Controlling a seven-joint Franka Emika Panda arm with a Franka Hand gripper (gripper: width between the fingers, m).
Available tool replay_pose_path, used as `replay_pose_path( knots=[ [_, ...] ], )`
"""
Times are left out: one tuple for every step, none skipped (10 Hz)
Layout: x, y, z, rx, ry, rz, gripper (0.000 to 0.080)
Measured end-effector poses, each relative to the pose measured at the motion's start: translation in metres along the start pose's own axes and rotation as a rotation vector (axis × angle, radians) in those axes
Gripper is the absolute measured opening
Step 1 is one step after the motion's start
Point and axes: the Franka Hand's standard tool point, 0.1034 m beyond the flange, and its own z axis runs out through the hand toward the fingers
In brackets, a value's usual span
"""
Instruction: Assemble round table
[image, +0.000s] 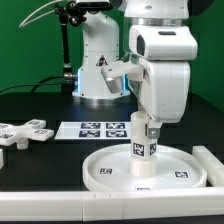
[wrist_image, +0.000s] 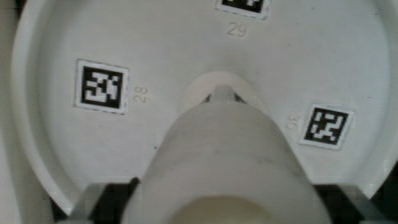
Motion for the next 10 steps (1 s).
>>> replay_pose_path(
  knots=[
    [-0.001, 0.000, -0.001, 0.001, 0.003, 0.043, 0.0425],
    [-0.005, -0.001, 0.000, 0.006, 0.004, 0.135, 0.0424],
    [-0.009, -0.003, 0.002, 0.017, 0.005, 0.225, 0.0424],
    [-0.013, -0.005, 0.004, 0.023, 0.012, 0.285, 0.0421],
    [-0.014, -0.005, 0.004, 0.023, 0.012, 0.348, 0.0421],
    [-0.013, -0.005, 0.004, 0.024, 0.012, 0.404, 0.0421],
    [-0.013, -0.005, 0.004, 0.025, 0.011, 0.479, 0.0420],
    [-0.013, -0.005, 0.004, 0.025, 0.010, 0.544, 0.0420],
    [-0.012, -0.005, 0.004, 0.026, 0.011, 0.611, 0.0420],
    [-0.012, -0.005, 0.004, 0.029, 0.015, 0.731, 0.0420]
  ],
)
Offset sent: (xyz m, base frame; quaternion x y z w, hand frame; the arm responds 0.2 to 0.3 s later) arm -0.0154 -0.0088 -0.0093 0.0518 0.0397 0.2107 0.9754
